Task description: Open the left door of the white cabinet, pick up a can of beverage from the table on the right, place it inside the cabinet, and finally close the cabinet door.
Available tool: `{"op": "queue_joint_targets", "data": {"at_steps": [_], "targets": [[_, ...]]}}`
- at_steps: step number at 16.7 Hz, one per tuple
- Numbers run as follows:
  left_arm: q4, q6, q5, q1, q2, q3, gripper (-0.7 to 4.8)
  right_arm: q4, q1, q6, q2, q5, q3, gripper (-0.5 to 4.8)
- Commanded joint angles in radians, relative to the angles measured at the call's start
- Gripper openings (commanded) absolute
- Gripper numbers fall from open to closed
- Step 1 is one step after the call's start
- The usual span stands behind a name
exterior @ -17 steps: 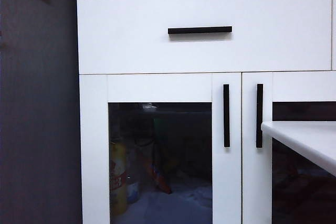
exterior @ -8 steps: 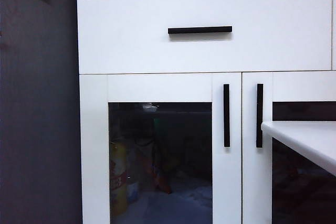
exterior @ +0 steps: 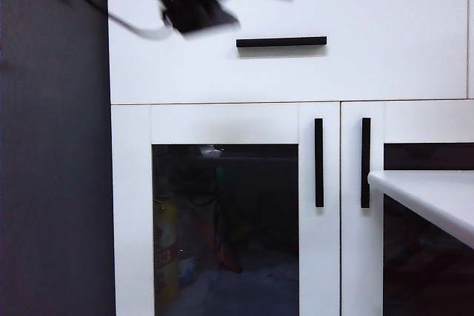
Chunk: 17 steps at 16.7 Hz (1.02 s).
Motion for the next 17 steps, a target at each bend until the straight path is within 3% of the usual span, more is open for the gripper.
{"op": "queue_joint_targets", "data": {"at_steps": [1,5,7,8,14,17], "targets": [[0.032,-0.024,-0.017,-0.006,0.142,0.087,4.79,0.072,-0.005,0.021,0.057,-0.001,0.015,4.22],[0.033,-0.052,-0.032,-0.020,0.314,0.191,4.79,0.079,-0.039,0.027,0.121,-0.034,0.019,4.22],[0.032,-0.072,-0.033,-0.032,0.385,0.245,4.79,0.060,-0.081,0.061,0.156,-0.144,0.019,4.21],[0.032,-0.072,-0.055,-0.045,0.445,0.306,4.79,0.003,-0.121,0.064,0.201,-0.262,0.019,4.18],[-0.020,-0.064,-0.241,-0.092,0.676,0.588,4.79,-0.142,-0.163,0.067,0.378,-0.539,0.019,4.18],[-0.039,-0.064,-0.294,-0.092,0.732,0.639,4.79,-0.153,-0.119,0.054,0.401,-0.560,0.018,4.18]]}}
